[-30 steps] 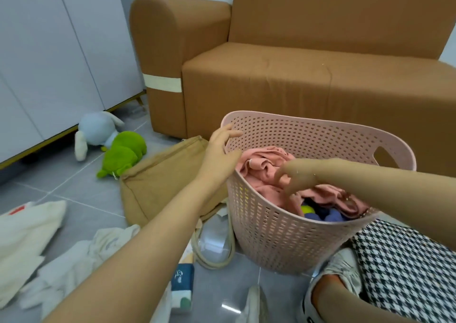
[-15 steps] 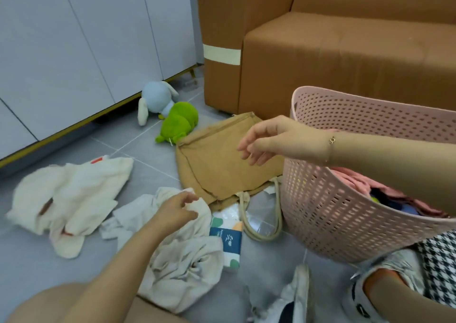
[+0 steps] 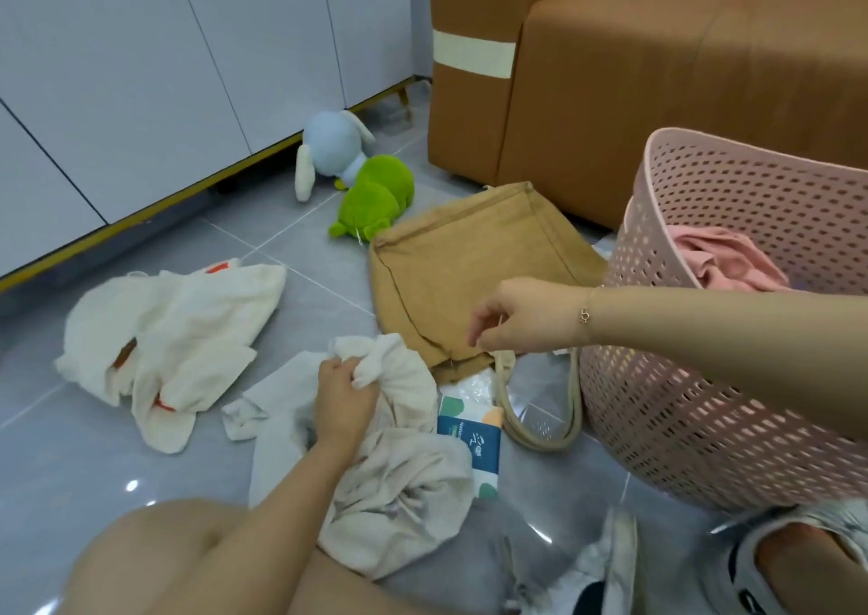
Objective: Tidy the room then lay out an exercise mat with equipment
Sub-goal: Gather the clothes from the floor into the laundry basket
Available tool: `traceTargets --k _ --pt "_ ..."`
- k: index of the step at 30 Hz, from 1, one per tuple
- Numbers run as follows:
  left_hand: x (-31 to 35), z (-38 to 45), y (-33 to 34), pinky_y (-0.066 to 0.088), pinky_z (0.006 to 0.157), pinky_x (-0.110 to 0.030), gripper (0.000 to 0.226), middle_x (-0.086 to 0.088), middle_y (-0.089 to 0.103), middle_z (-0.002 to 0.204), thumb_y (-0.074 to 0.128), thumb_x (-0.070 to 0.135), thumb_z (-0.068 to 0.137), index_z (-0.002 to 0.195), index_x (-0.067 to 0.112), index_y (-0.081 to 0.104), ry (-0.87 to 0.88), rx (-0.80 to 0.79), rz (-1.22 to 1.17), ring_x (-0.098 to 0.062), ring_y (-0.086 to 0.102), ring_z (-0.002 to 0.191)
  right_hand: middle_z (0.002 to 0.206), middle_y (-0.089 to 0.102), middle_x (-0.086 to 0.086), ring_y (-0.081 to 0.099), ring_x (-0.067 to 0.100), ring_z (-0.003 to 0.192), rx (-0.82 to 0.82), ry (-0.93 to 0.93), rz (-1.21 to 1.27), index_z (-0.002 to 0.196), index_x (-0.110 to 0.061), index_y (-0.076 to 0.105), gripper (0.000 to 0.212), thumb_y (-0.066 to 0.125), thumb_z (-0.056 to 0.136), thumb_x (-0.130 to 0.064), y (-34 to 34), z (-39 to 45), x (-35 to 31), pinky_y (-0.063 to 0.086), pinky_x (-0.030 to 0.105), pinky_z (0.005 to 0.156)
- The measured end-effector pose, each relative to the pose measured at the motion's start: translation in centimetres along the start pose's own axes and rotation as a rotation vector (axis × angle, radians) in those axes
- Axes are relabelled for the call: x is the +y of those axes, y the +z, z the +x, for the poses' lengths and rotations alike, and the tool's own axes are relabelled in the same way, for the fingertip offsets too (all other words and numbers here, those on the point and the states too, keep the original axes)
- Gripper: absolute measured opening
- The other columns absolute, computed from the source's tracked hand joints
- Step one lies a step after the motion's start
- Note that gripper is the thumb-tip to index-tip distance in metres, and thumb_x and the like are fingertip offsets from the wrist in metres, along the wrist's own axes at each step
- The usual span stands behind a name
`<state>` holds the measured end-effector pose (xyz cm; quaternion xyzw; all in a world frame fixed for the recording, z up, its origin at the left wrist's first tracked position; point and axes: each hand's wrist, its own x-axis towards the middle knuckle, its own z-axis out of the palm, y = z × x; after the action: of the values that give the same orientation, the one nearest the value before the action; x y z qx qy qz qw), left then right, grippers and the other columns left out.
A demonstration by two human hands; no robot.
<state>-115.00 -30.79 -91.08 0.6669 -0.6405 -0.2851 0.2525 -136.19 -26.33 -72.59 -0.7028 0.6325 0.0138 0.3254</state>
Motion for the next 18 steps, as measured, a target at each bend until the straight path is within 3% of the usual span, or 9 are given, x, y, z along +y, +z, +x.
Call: traceTargets --k 4,6,8,11,13,15,17,18 --pt "4.8 -0.6 -3.4 0.032 0.057 -0.016 0.019 -0.007 0.049 0.081 0.064 0.013 0.077 0.066 0.018 0.049 0.132 0.041 -0.242 -0.006 0.044 0.066 0.091 0.066 0.004 0.062 0.021 0.076 0.047 0.064 0.045 0.099 -0.016 0.069 0.018 0.054 0.090 -0.021 -0.8 -0.7 1.0 0.056 0.035 0.073" --pt "7.4 -1.3 -5.4 0.038 0.065 -0.018 0.027 -0.001 0.050 0.079 0.071 0.014 0.080 0.063 0.020 0.051 0.145 0.021 -0.392 -0.008 0.049 0.071 0.086 0.061 -0.001 0.058 0.015 0.073 0.035 0.081 0.078 0.099 -0.017 0.067 0.014 0.055 0.090 -0.017 -1.0 -1.2 1.4 0.056 0.033 0.074" --pt "10.3 -2.1 -7.5 0.040 0.077 -0.022 0.022 0.000 0.054 0.089 0.071 0.014 0.082 0.069 0.022 0.056 0.200 -0.039 -0.506 -0.007 0.053 0.080 0.096 0.059 -0.003 0.058 0.011 0.078 0.026 0.080 0.155 0.109 -0.020 0.062 0.021 0.060 0.089 -0.017 -1.2 -1.7 1.6 0.056 0.030 0.074" --pt "14.3 -3.4 -9.7 0.042 0.085 -0.025 0.010 -0.001 0.057 0.097 0.070 0.018 0.084 0.079 0.020 0.062 0.326 -0.146 -0.588 -0.004 0.056 0.085 0.124 0.047 -0.003 0.058 0.013 0.101 0.012 0.060 0.358 0.143 -0.028 0.028 0.078 0.074 0.080 -0.027 -1.4 -3.0 1.4 0.057 0.031 0.081" --pt "16.8 -4.1 -10.6 0.043 0.089 -0.027 0.013 -0.002 0.059 0.102 0.070 0.027 0.082 0.085 0.016 0.065 0.392 -0.223 -0.627 -0.005 0.056 0.092 0.120 0.043 -0.009 0.057 0.014 0.106 0.072 0.042 0.479 0.147 -0.038 0.008 0.098 0.077 0.076 -0.032 -1.4 -4.0 0.7 0.057 0.030 0.077" --pt "18.6 -4.5 -10.9 0.040 0.093 -0.022 0.019 0.003 0.057 0.113 0.064 0.038 0.077 0.085 0.021 0.066 0.497 -0.191 -0.538 -0.002 0.053 0.100 0.108 0.052 -0.009 0.059 0.009 0.093 0.227 -0.010 0.448 0.137 -0.031 0.030 0.073 0.074 0.079 -0.033 -1.8 -4.5 0.5 0.056 0.024 0.068" --pt "19.8 -4.4 -11.0 0.034 0.094 -0.024 0.035 0.010 0.050 0.119 0.058 0.052 0.075 0.082 0.019 0.068 0.635 0.037 -0.205 -0.003 0.043 0.106 0.095 0.065 0.005 0.065 0.014 0.076 0.388 -0.041 0.305 0.101 -0.017 0.057 0.026 0.069 0.084 -0.032 -2.9 -5.2 0.5 0.058 0.029 0.063" --pt "20.4 -4.4 -11.3 0.031 0.094 -0.027 0.042 0.011 0.048 0.121 0.055 0.056 0.075 0.082 0.017 0.069 0.680 0.137 -0.099 -0.004 0.038 0.106 0.088 0.068 0.013 0.067 0.021 0.072 0.435 -0.039 0.251 0.087 -0.010 0.061 0.023 0.068 0.085 -0.032 -3.6 -5.5 0.7 0.059 0.034 0.064"
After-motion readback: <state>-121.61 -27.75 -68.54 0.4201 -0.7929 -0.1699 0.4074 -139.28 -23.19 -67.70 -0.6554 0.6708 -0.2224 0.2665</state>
